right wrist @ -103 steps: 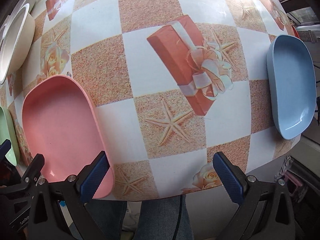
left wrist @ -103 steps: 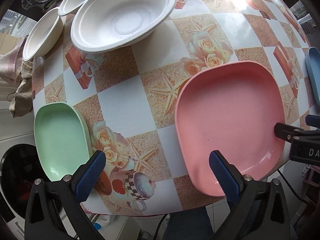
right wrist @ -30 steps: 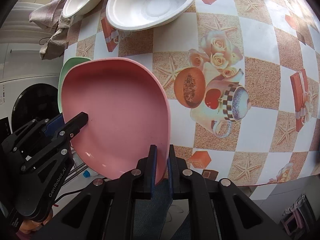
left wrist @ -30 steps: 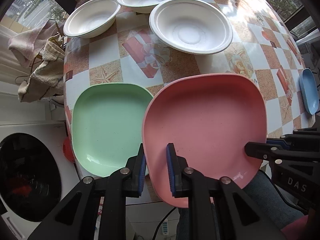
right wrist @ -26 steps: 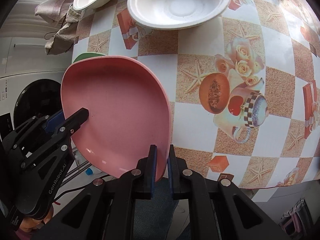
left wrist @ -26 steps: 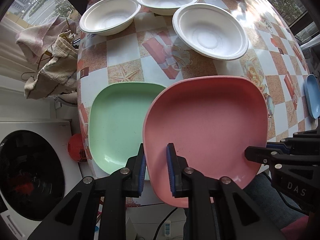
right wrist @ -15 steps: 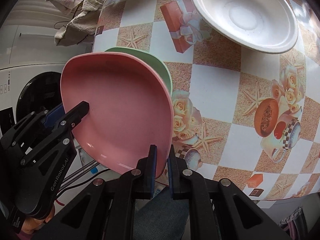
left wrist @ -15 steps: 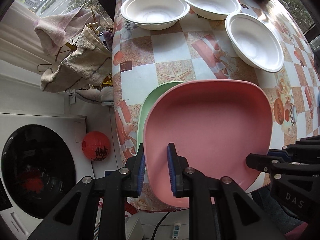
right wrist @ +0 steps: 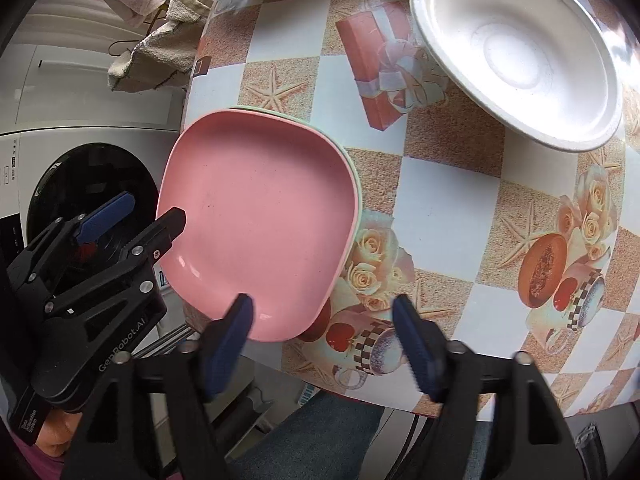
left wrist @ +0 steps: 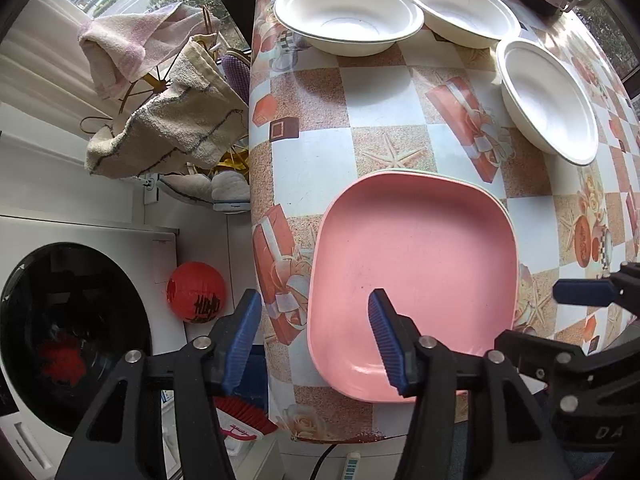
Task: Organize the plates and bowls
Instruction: 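Lower the pink plate onto the green plate and open both grippers, then move both grippers over to the blue square plate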
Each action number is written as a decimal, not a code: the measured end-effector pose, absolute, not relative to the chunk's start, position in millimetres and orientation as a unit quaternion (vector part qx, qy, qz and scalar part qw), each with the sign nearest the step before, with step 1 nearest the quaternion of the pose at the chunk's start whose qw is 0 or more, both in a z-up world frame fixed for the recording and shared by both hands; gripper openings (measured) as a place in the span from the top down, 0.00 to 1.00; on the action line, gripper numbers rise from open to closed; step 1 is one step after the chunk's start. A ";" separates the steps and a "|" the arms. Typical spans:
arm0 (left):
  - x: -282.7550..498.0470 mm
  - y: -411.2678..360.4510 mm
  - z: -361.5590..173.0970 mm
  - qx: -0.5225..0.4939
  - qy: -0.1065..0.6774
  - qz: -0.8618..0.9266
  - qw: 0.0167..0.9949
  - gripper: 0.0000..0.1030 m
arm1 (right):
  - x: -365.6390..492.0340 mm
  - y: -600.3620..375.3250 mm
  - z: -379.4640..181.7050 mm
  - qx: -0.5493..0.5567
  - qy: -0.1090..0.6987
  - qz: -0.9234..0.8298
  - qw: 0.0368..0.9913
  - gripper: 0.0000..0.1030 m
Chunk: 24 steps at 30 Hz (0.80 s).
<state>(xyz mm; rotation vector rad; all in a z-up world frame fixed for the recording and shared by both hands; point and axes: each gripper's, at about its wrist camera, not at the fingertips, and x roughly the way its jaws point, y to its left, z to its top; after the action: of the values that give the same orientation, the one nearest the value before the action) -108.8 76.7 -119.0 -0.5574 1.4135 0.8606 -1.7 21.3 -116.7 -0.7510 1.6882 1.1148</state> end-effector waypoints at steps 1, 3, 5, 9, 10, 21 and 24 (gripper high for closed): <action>-107.6 75.1 -117.0 -0.244 0.618 0.375 0.647 0.34 | 4.2 17.0 -113.2 -0.306 0.686 0.457 0.476 0.00; -105.2 70.5 -111.5 -0.249 0.612 0.367 0.655 0.29 | 15.1 9.8 -109.7 -0.313 0.683 0.450 0.483 0.00; -99.9 64.2 -106.1 -0.260 0.605 0.357 0.662 0.26 | 26.4 2.6 -113.9 -0.327 0.688 0.431 0.483 0.00; -79.7 45.1 -95.7 -0.271 0.598 0.331 0.678 0.24 | 57.6 -29.7 -118.2 -0.320 0.699 0.395 0.502 0.00; -72.1 38.7 -94.1 -0.270 0.600 0.322 0.681 0.23 | 65.2 -38.8 -120.1 -0.315 0.705 0.385 0.505 0.00; 10.2 -27.6 -97.3 -0.223 0.650 0.209 0.695 0.23 | 140.1 -122.6 -121.8 -0.238 0.749 0.302 0.539 0.00; 28.9 -38.4 -97.3 -0.207 0.658 0.193 0.698 0.23 | 158.8 -138.5 -118.2 -0.221 0.752 0.292 0.548 0.00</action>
<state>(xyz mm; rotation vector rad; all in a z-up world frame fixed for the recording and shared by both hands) 28.9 -38.4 -97.3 -0.4611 1.4663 0.4294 158.8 -138.5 -118.2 -0.5226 1.7815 0.6908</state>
